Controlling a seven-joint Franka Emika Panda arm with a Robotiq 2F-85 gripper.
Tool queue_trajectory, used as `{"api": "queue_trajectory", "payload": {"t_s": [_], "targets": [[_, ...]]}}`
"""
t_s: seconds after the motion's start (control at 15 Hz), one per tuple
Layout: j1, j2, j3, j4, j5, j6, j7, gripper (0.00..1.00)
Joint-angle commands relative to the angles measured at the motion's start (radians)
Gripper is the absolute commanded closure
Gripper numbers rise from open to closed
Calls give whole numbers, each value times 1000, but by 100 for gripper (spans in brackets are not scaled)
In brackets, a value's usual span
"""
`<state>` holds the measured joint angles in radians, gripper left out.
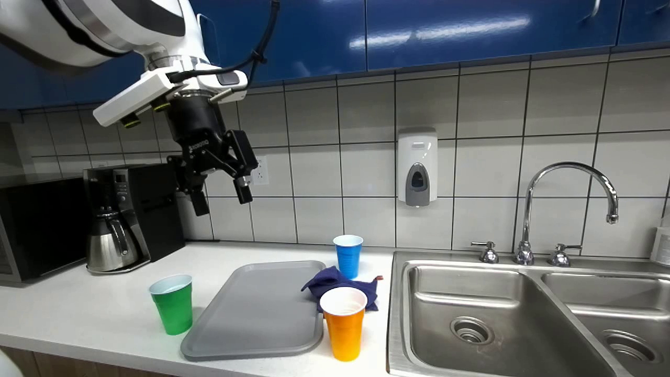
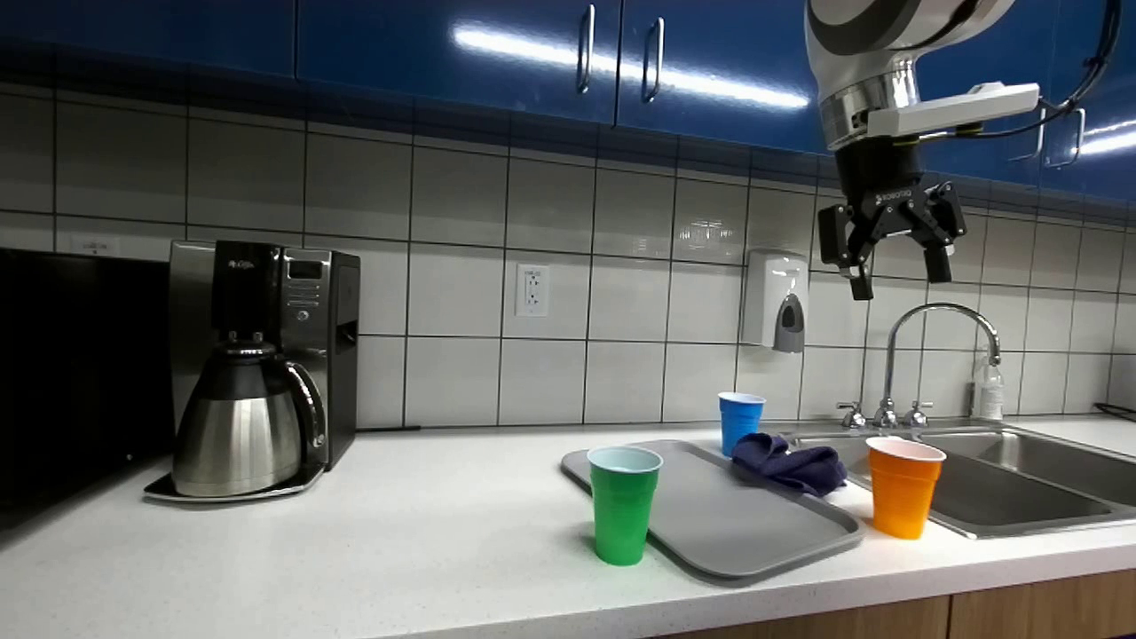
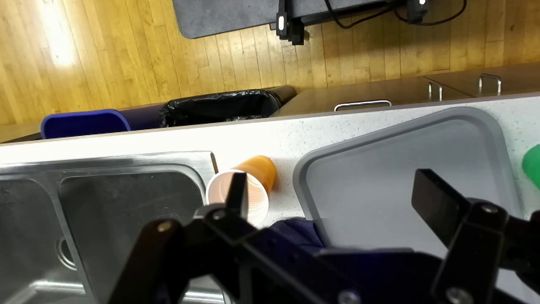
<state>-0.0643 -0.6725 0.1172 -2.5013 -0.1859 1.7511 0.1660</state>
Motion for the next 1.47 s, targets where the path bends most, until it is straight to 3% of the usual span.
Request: {"api": "queue_trajectory", "payload": {"t_s": [0.0, 0.6, 1.4], "targets": [[21, 10, -28, 6, 3, 13, -4, 0], [61, 63, -45, -27, 23, 96, -20, 0], [128, 289, -17, -23, 62, 320, 6, 0]]}}
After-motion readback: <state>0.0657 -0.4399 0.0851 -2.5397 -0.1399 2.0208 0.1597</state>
